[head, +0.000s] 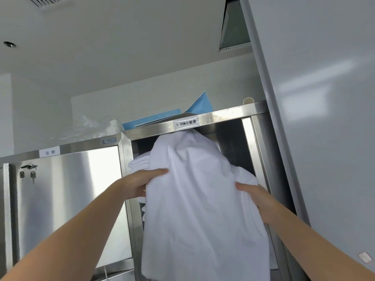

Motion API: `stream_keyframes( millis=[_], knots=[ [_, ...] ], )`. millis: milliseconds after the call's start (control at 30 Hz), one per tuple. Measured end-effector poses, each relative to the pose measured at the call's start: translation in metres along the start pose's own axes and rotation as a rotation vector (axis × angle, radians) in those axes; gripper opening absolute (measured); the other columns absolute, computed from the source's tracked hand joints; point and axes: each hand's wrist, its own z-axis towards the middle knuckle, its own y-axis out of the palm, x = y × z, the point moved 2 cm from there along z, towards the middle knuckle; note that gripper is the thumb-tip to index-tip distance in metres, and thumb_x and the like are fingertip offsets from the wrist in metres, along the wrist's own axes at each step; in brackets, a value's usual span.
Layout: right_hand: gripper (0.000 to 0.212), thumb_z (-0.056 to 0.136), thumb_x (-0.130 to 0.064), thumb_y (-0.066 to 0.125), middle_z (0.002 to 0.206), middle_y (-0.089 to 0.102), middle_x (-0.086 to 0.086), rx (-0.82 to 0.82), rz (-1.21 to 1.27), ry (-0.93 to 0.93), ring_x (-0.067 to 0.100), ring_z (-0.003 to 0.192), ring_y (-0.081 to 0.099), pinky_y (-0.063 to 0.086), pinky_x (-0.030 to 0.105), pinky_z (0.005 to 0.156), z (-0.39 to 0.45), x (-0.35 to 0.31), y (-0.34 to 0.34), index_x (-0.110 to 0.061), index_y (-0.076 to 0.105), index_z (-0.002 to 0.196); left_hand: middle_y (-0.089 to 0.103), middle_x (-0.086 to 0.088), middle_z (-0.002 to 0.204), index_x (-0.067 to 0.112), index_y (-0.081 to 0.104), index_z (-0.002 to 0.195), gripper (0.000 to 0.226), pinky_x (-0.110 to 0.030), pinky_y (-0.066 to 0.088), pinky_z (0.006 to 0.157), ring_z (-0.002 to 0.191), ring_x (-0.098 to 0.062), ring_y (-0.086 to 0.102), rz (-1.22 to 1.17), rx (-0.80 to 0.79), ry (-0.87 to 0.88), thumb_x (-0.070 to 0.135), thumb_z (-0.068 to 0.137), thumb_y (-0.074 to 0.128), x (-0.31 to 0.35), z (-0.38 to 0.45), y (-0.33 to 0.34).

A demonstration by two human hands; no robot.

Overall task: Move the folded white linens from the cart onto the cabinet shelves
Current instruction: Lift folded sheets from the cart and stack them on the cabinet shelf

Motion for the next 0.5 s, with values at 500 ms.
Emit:
stream_keyframes(
  millis=[500],
  knots=[
    [0.037,0.087,-0.026,0.075,0.109,0.072,0.006,0.116,-0.092,-0.161,0.024,0.096,0.068,0.054,0.036,0.083,-0.044,-0.016,-0.012,-0.016,0.066,0.121,0.066,0.006,0.104,0.029,0.059,0.105,0.045,-0.037,0.051,0.097,0.101,-0.020,0.064,-0.417,0.699,0.237,0.060,0.077,0.076,-0.008,-0.040,0.059]
  ],
)
